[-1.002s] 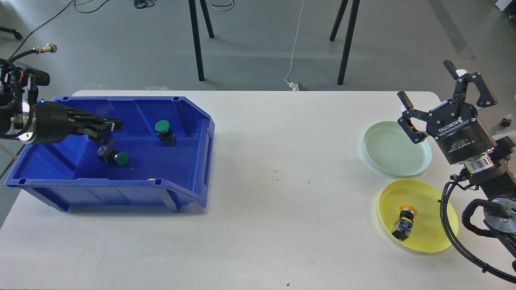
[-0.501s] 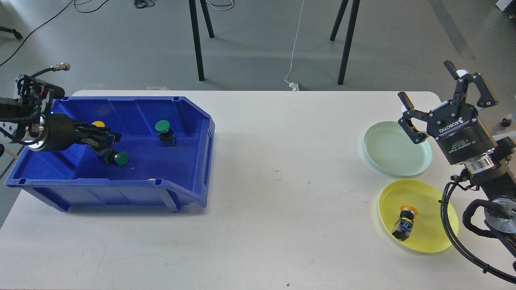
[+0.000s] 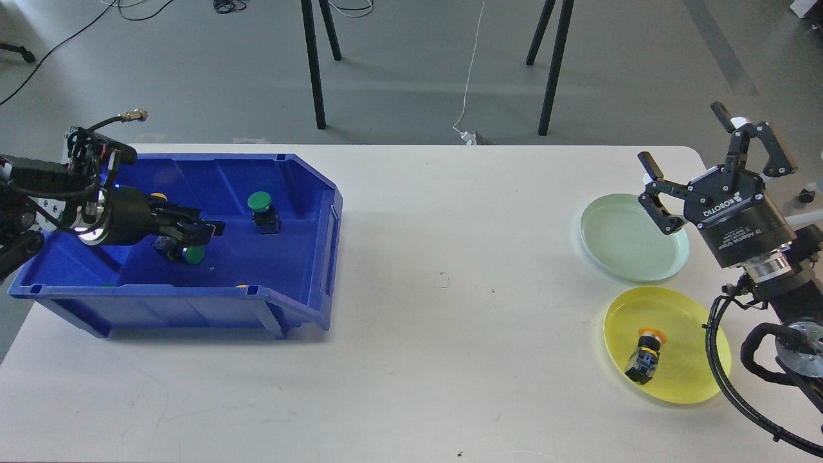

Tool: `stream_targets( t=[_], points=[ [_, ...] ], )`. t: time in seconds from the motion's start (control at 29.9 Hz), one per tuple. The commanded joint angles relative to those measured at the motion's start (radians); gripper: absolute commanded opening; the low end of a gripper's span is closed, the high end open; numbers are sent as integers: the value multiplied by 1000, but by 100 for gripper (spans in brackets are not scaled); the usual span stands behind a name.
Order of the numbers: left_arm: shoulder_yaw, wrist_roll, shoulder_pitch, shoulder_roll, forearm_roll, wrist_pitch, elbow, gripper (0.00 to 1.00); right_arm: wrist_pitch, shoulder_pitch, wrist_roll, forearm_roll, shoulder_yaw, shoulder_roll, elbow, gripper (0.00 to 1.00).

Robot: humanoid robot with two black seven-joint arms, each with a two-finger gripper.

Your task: Pass button and place on color plate

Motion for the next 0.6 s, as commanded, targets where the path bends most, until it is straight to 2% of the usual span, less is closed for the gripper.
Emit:
stream_targets(
  t=[0.0, 0.27, 0.57],
  points=[
    [-3, 0, -3, -25, -57, 0, -4, 62, 0, -1, 0, 0, 1, 0, 2, 98],
    [-6, 0, -5, -54, -130, 0, 4, 79, 0, -4, 0, 0, 3, -2, 2, 98],
    [1, 0, -9, -128, -130, 0, 91, 88, 0, -4, 0, 0, 3, -2, 2, 98]
  ],
)
